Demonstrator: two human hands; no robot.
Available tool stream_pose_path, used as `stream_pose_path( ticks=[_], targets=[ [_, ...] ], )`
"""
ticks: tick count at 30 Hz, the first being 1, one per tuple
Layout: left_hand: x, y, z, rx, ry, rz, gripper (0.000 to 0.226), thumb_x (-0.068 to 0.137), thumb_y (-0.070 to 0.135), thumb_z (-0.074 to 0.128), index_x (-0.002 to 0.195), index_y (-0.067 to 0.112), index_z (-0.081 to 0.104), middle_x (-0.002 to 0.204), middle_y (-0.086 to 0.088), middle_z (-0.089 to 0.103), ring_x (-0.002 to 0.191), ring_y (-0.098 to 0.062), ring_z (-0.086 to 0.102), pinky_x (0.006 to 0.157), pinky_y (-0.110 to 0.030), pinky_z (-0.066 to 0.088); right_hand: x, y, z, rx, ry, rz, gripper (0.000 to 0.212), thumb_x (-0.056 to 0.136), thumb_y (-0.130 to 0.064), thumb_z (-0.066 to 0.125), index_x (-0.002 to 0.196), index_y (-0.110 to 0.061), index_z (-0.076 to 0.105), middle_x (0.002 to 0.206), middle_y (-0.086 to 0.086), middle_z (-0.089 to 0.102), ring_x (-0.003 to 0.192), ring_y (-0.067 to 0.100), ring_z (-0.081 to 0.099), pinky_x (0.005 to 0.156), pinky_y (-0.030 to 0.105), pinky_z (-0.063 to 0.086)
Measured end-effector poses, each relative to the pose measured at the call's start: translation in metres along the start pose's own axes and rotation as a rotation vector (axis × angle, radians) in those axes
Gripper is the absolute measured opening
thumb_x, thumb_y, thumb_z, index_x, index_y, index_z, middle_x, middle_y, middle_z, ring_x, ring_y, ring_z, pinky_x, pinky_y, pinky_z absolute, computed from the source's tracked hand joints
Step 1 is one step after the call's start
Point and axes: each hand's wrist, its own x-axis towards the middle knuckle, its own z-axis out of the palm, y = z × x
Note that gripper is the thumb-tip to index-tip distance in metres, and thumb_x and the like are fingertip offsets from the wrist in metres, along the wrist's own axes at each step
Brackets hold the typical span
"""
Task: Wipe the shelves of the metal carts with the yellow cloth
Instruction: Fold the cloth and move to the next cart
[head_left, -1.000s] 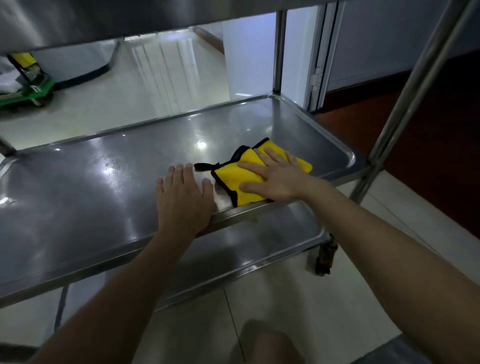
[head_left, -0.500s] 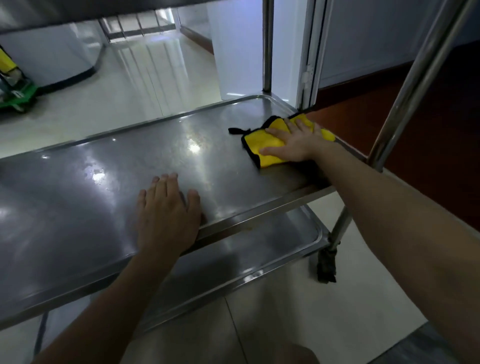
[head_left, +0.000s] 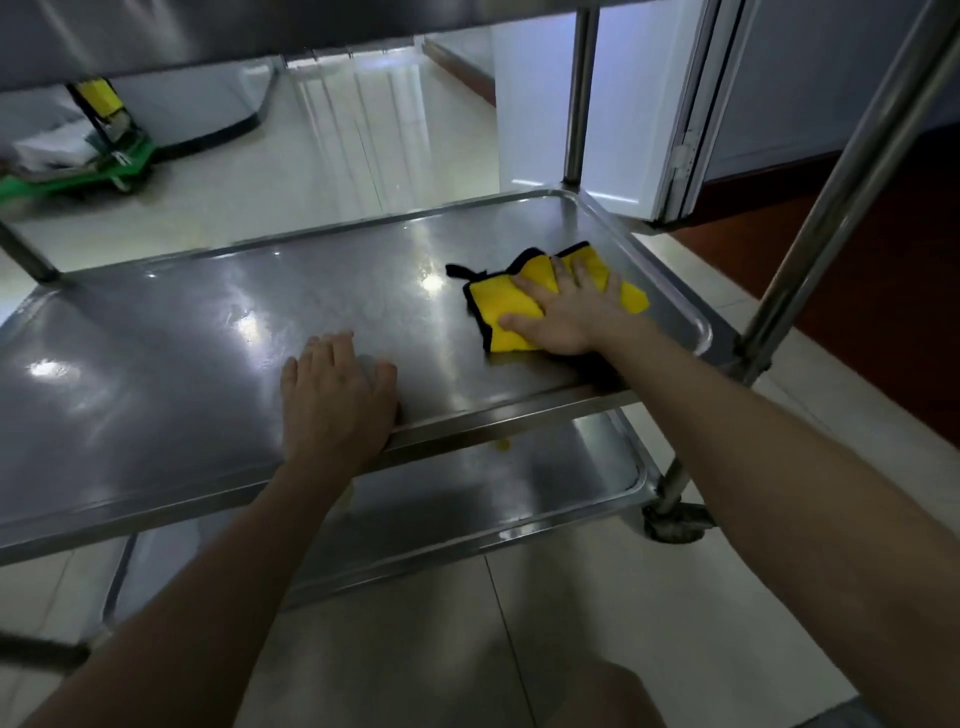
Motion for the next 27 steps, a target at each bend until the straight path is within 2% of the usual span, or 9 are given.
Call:
stream_pose_path(
  ticks=[5, 9, 12, 16, 18, 21, 23, 25, 27],
  targets=[
    [0.005, -0.011, -0.010, 0.083, -0.031, -0.025, 0.064, 0.109, 0.044, 0.031, 0.155, 0.002, 0.045, 0.160, -0.022, 0.047, 0.148, -0.041, 0.042, 0.124, -0.056, 0.030, -0.076, 0.014, 0.020, 0.032, 0.017, -0.102, 0.091, 0.078, -0.103, 0.013, 0.160, -0.066, 0.006, 0.178, -0.010, -0.009, 0.165, 0.022, -0.011, 0.127, 0.067, -0.009],
    [-0.002, -0.024, -0.010, 0.271, -0.084, 0.089, 0.074, 0.101, 0.034, 0.005, 0.152, 0.000, 0.046, 0.166, -0.026, 0.034, 0.152, -0.046, 0.033, 0.123, -0.058, 0.029, -0.098, 0.016, 0.022, 0.039, 0.129, -0.117, 0.083, 0.085, -0.097, 0.017, 0.161, -0.064, 0.014, 0.179, -0.009, 0.001, 0.165, 0.019, -0.003, 0.129, 0.065, -0.002],
    [-0.006, -0.035, -0.012, 0.273, -0.112, 0.076, 0.053, 0.109, 0.029, 0.023, 0.144, 0.000, 0.051, 0.164, -0.032, 0.033, 0.150, -0.053, 0.033, 0.122, -0.064, 0.032, -0.097, -0.001, 0.032, 0.051, 0.228, -0.131, 0.080, 0.087, -0.094, 0.020, 0.160, -0.063, 0.020, 0.178, -0.008, 0.009, 0.165, 0.021, 0.005, 0.129, 0.066, 0.001],
    [0.000, -0.059, -0.010, 0.244, -0.108, 0.036, 0.058, 0.112, 0.038, 0.032, 0.155, 0.003, 0.046, 0.169, -0.029, 0.030, 0.157, -0.049, 0.026, 0.128, -0.062, 0.024, -0.088, -0.017, 0.040, 0.061, 0.292, -0.169, 0.076, 0.090, -0.092, 0.024, 0.159, -0.062, 0.026, 0.177, -0.006, 0.019, 0.164, 0.023, 0.012, 0.129, 0.065, 0.005],
    [0.005, -0.073, -0.009, 0.153, -0.094, -0.027, 0.065, 0.111, 0.044, 0.029, 0.159, 0.002, 0.042, 0.172, -0.026, 0.029, 0.160, -0.045, 0.022, 0.131, -0.060, 0.018, -0.081, -0.031, 0.038, 0.055, 0.280, -0.172, 0.074, 0.091, -0.090, 0.026, 0.159, -0.061, 0.027, 0.177, -0.005, 0.018, 0.165, 0.023, 0.011, 0.129, 0.065, 0.004],
    [0.016, -0.099, -0.005, 0.119, -0.049, -0.007, 0.079, 0.102, 0.052, 0.022, 0.159, 0.001, 0.039, 0.171, -0.026, 0.032, 0.162, -0.042, 0.022, 0.132, -0.060, 0.018, -0.069, -0.053, 0.036, 0.056, 0.227, -0.168, 0.076, 0.091, -0.090, 0.023, 0.161, -0.061, 0.022, 0.179, -0.005, 0.011, 0.165, 0.024, 0.005, 0.128, 0.067, 0.000],
    [0.021, -0.116, -0.004, 0.022, 0.019, -0.034, 0.077, 0.100, 0.053, 0.026, 0.158, 0.003, 0.037, 0.165, -0.027, 0.041, 0.158, -0.044, 0.030, 0.130, -0.063, 0.024, -0.061, -0.063, 0.037, 0.062, 0.185, -0.179, 0.081, 0.087, -0.093, 0.018, 0.161, -0.062, 0.017, 0.179, -0.007, 0.005, 0.166, 0.024, 0.000, 0.127, 0.069, -0.003],
    [0.025, -0.129, -0.001, 0.049, 0.057, -0.020, 0.067, 0.101, 0.049, 0.031, 0.151, 0.005, 0.038, 0.158, -0.031, 0.048, 0.152, -0.050, 0.038, 0.125, -0.069, 0.030, -0.044, -0.068, 0.034, 0.050, 0.127, -0.180, 0.085, 0.083, -0.098, 0.016, 0.161, -0.064, 0.012, 0.179, -0.010, 0.000, 0.165, 0.023, -0.004, 0.127, 0.068, -0.004],
    [0.029, -0.136, 0.000, 0.037, 0.046, -0.024, 0.070, 0.102, 0.051, 0.032, 0.152, 0.002, 0.041, 0.159, -0.029, 0.048, 0.152, -0.049, 0.039, 0.126, -0.067, 0.031, -0.013, -0.070, 0.023, 0.026, 0.068, -0.141, 0.087, 0.082, -0.099, 0.018, 0.161, -0.064, 0.009, 0.179, -0.009, -0.004, 0.165, 0.024, -0.007, 0.127, 0.069, -0.004]
  ],
)
